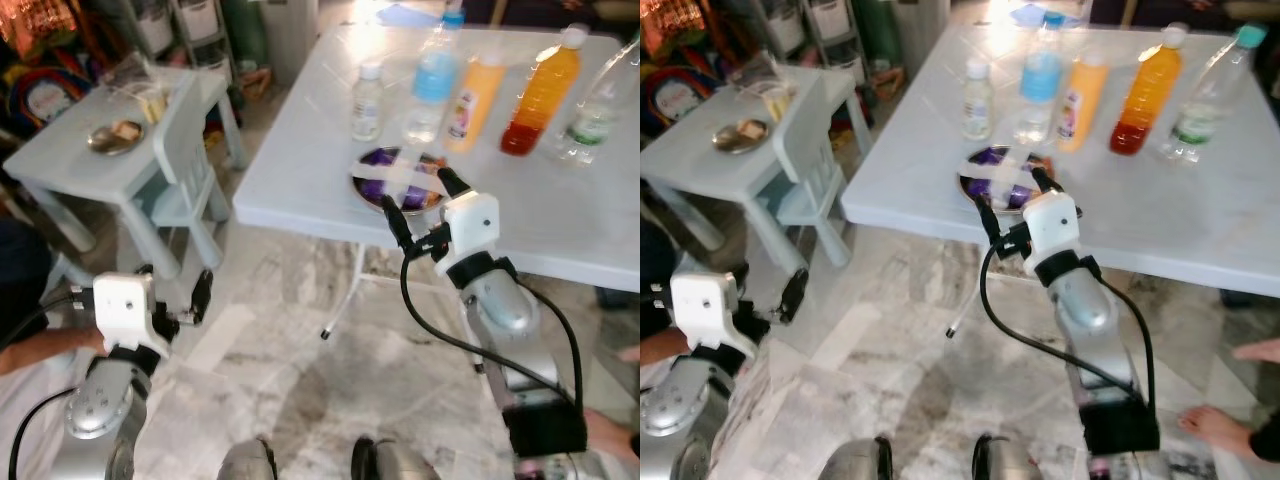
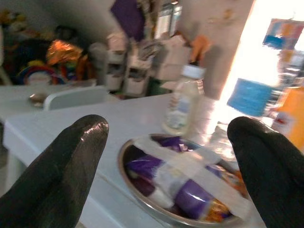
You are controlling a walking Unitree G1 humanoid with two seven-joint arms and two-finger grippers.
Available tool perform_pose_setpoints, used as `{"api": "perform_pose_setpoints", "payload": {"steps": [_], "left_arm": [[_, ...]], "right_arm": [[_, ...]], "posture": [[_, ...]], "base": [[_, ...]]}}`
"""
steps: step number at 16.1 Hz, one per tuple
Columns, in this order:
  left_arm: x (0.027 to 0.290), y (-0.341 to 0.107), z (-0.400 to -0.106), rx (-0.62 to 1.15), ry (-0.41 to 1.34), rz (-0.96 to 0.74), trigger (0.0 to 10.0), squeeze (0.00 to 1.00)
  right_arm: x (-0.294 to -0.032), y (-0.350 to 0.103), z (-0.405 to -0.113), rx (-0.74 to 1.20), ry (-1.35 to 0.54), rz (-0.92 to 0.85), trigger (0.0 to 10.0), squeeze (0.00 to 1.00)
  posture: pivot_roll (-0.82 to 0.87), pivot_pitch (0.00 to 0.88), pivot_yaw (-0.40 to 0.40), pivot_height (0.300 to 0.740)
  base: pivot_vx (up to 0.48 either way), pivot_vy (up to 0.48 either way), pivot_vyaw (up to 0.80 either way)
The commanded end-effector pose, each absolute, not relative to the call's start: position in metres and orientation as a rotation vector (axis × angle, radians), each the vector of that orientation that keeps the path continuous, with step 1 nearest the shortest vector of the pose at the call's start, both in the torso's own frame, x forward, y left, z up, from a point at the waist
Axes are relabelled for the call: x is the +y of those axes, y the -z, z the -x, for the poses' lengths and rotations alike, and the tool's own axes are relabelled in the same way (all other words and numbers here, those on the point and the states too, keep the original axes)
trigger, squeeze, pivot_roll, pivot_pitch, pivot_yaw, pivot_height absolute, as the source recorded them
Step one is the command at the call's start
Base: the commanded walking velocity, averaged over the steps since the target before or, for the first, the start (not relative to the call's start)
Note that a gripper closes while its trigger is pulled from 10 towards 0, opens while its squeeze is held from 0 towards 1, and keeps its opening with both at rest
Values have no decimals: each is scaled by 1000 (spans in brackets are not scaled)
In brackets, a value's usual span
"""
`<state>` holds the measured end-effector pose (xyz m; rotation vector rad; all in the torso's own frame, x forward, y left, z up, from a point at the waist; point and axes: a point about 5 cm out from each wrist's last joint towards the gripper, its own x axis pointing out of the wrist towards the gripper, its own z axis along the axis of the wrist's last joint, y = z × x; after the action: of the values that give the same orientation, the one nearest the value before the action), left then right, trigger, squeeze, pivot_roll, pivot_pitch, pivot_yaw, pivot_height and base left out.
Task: Restocking fridge
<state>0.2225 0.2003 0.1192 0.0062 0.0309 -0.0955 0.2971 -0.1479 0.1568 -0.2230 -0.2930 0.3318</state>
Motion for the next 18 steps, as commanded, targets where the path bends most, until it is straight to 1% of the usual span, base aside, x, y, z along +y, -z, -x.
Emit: {"api": "perform_pose_setpoints", "payload": {"steps": [1, 2, 4, 5, 8, 12, 13, 18], "left_arm": [[203, -124, -224, 17, 81, -9, 10000, 0], [199, -126, -227, 15, 88, -2, 10000, 0], [193, -130, -231, -5, 99, 9, 10000, 0], [192, -130, -231, -1, 103, 12, 10000, 0], [183, -126, -231, 7, 126, 24, 10000, 0], [184, -125, -235, 15, 115, 22, 10000, 0], [187, -125, -236, 15, 78, 15, 10000, 0], [192, -125, -238, 12, 56, 8, 10000, 0]], "right_arm": [[-146, -158, -294, -294, -324, 228, 10000, 0], [-139, -151, -287, -264, -327, 217, 10000, 0], [-130, -156, -282, -269, -339, 214, 10000, 0], [-131, -156, -283, -264, -327, 206, 10000, 0], [-136, -156, -287, -256, -312, 214, 10000, 0], [-134, -155, -286, -234, -338, 209, 10000, 0], [-129, -155, -285, -236, -377, 206, 10000, 0], [-119, -154, -283, -234, -455, 200, 10000, 0]], "posture": [[-26, 102, 52, 740], [-24, 100, 52, 740], [-21, 99, 51, 740], [-23, 97, 52, 740], [-31, 92, 55, 740], [-33, 91, 55, 740], [-31, 90, 53, 740], [-28, 87, 46, 740]], "base": [[352, 0, 0], [375, 0, 0], [413, 0, 0], [431, 0, -506], [441, 0, 0], [408, 0, 0], [0, 0, 0], [0, 0, 0]]}}
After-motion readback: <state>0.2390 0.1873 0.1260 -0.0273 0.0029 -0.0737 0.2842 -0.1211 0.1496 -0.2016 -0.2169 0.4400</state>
